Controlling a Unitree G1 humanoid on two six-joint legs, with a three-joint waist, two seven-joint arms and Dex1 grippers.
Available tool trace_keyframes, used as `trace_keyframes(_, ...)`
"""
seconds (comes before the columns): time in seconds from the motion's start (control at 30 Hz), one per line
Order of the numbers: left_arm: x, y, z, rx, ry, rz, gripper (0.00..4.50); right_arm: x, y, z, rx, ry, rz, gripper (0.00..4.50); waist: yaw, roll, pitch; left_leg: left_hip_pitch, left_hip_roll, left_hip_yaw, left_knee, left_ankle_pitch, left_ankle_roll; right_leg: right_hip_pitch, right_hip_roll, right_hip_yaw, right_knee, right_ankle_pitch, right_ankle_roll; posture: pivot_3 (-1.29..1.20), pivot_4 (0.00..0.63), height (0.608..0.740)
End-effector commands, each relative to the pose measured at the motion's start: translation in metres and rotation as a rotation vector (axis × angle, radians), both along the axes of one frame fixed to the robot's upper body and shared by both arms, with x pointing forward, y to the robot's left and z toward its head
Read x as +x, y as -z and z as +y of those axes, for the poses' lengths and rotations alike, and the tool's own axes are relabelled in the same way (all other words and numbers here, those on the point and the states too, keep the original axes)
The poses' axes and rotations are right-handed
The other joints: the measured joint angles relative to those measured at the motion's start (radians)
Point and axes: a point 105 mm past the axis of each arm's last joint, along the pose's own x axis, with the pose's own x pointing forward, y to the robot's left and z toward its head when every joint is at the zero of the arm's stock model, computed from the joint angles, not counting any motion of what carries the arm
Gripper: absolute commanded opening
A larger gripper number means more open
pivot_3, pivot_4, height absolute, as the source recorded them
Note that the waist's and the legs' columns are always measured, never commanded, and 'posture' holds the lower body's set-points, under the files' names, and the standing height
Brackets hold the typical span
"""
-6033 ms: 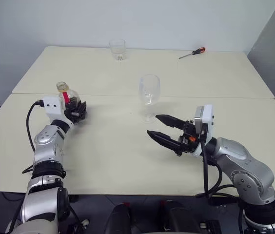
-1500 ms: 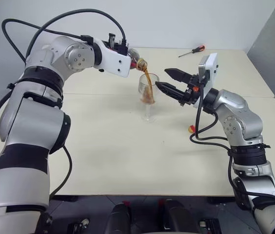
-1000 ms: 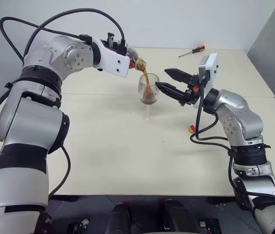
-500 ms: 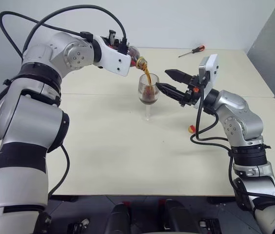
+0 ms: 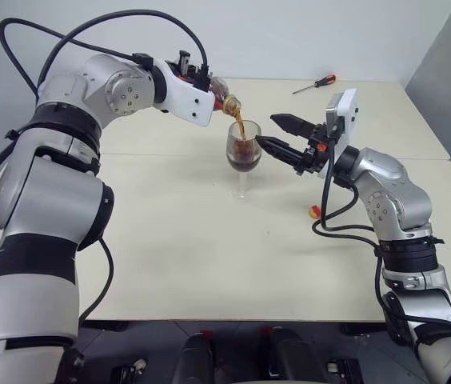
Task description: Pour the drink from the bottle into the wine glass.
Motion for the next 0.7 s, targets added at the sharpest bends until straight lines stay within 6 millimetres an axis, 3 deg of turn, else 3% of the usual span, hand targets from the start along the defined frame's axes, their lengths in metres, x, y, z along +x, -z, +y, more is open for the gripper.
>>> trace_keyframes(0.03,-0.0037,-0.0286,-0.0007,-0.023,0.004,-0.078,1.08,-0.004,-0.0132,-0.0036,0.014,0.003,-0.061,3.27,0.0,0.0,0.0,0.0,0.0,0.0,0.0,0.0,0.0,0.0,0.0,0.0,0.0,0.0,0.0,0.0,0.15,0.74)
trace_keyframes(0.7,-0.0033,-0.0285,-0.0011,-0.021,0.002,-0.078,1.08,-0.0032,-0.0132,-0.0044,0.014,0.01,-0.06,3.27,0.0,0.0,0.0,0.0,0.0,0.0,0.0,0.0,0.0,0.0,0.0,0.0,0.0,0.0,0.0,0.0,0.15,0.74)
